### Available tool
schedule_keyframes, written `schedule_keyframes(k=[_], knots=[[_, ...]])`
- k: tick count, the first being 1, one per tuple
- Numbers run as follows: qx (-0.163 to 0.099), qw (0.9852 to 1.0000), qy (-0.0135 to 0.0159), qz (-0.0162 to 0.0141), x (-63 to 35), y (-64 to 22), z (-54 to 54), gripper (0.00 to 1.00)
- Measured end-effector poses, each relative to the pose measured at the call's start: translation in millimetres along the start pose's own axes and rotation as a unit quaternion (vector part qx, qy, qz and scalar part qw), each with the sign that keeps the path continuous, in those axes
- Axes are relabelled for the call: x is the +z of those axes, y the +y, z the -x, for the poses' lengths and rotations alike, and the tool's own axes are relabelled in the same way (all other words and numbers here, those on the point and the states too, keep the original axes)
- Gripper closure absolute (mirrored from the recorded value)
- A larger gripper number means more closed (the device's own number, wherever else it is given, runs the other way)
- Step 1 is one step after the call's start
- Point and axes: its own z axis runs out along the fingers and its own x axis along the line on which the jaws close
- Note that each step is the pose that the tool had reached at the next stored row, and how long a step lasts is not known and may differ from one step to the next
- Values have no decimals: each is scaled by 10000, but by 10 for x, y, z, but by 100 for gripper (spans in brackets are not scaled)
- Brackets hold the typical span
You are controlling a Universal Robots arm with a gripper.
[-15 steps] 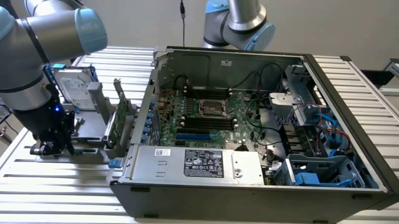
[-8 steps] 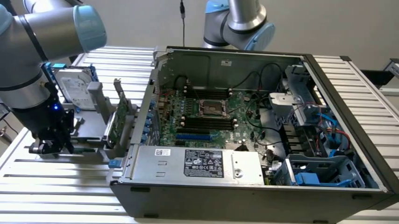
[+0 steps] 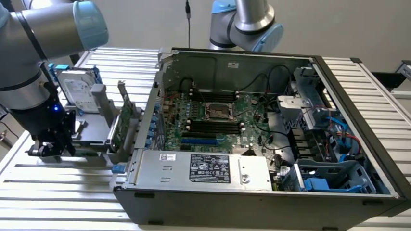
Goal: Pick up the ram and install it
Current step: 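Pick up the ram and move it above insertion slot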
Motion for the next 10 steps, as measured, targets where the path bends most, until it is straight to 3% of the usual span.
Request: schedule_keyframes(k=[10], knots=[[24, 9999, -117, 10, -101, 0, -2, 86]])
